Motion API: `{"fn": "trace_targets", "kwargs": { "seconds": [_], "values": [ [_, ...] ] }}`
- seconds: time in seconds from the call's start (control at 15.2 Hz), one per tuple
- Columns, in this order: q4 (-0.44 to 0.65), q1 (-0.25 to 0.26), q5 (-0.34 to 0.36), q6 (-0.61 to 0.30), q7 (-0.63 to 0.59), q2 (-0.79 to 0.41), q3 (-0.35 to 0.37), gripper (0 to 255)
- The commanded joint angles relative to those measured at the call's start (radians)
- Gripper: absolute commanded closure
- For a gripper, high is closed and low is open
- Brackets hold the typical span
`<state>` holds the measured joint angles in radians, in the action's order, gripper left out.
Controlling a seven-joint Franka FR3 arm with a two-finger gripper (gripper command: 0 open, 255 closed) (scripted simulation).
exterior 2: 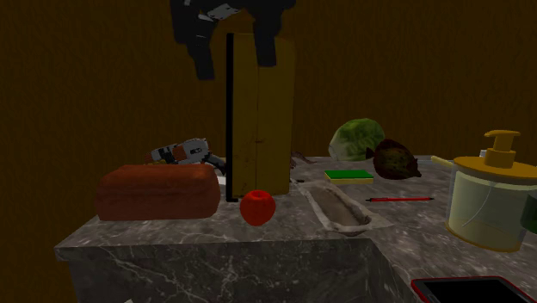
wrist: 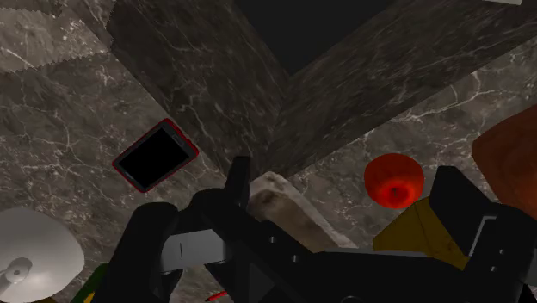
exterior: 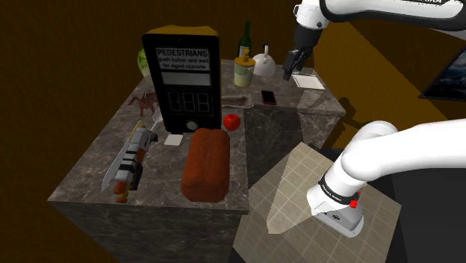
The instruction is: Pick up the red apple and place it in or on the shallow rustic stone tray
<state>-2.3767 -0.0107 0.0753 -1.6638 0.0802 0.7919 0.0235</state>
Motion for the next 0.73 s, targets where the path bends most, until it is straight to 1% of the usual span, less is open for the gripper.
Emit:
{"fn": "trace_targets", "kwargs": {
  "seconds": [0.0, 0.33, 0.66],
  "values": [
    [0.000, 0.000, 0.000, 0.000, 0.000, 0.000, 0.000, 0],
    [-0.140, 0.038, -0.042, -0.239, 0.035, -0.030, -0.023, 0],
    [-0.240, 0.085, -0.091, -0.490, 0.084, -0.114, -0.044, 0]
  ]
}}
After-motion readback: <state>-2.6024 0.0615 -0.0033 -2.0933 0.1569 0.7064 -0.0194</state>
